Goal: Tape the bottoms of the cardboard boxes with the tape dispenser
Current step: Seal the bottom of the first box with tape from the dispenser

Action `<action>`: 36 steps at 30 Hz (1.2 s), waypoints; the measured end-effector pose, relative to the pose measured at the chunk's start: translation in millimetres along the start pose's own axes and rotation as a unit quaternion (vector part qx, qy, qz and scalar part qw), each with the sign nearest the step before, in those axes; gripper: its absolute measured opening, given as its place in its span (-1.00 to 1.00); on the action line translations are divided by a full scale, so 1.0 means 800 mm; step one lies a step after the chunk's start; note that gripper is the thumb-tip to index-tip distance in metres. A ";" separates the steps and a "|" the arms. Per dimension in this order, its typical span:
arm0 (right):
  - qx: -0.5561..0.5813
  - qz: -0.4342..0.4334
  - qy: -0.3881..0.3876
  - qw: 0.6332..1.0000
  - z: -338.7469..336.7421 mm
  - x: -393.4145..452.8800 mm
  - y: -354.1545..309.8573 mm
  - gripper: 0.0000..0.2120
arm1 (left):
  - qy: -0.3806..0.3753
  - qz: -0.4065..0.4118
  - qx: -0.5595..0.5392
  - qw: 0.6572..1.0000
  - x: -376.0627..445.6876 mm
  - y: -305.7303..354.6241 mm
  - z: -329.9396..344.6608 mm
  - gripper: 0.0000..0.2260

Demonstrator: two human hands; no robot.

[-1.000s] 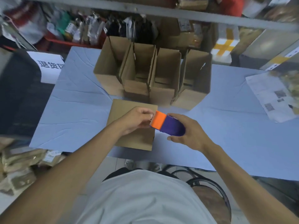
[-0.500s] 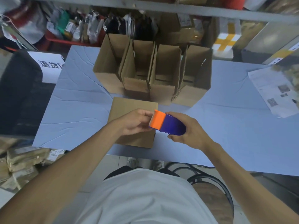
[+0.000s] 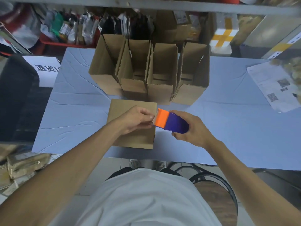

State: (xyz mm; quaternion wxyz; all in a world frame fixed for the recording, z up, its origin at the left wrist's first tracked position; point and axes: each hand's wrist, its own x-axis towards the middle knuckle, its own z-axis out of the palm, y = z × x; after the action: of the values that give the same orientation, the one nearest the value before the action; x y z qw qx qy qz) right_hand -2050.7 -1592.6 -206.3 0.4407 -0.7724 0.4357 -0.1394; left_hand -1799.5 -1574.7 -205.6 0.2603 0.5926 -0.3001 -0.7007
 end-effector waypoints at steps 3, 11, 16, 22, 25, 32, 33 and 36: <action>0.001 -0.005 -0.007 1.000 0.000 -0.001 0.000 -0.32 | -0.050 -0.022 -0.028 0.998 0.001 0.003 -0.001 -0.89; 0.006 -0.022 -0.024 0.999 0.008 -0.001 0.000 -0.31 | -0.020 -0.036 0.059 0.997 -0.002 0.000 0.009 -0.79; -0.041 -0.031 -0.033 0.998 0.014 0.005 -0.001 -0.32 | 0.111 0.009 0.230 0.967 0.003 -0.001 0.017 -0.69; -0.077 -0.047 -0.048 0.995 0.011 0.015 -0.002 -0.34 | 0.184 0.006 0.237 0.954 0.003 -0.007 0.020 -0.80; -0.043 -0.045 -0.048 0.997 0.011 0.013 0.002 -0.34 | 0.175 -0.007 0.174 0.969 0.002 -0.007 0.017 -0.82; 0.001 -0.050 -0.047 0.998 0.008 0.006 0.008 -0.39 | 0.192 0.002 0.164 0.968 -0.008 -0.007 0.017 -0.84; -0.008 -0.050 -0.049 0.998 0.008 0.006 0.010 -0.39 | 0.193 0.002 0.161 0.968 -0.009 -0.008 0.017 -0.81; -0.030 -0.050 -0.055 0.997 0.006 0.007 0.012 -0.35 | 0.193 0.005 0.166 0.967 -0.012 -0.009 0.020 -0.76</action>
State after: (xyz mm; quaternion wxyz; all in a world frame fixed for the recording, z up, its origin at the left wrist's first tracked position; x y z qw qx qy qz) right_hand -2050.3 -1596.7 -217.7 0.4328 -0.8127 0.3757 -0.1052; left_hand -1814.1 -1560.9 -202.7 0.2148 0.7502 -0.3591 -0.5120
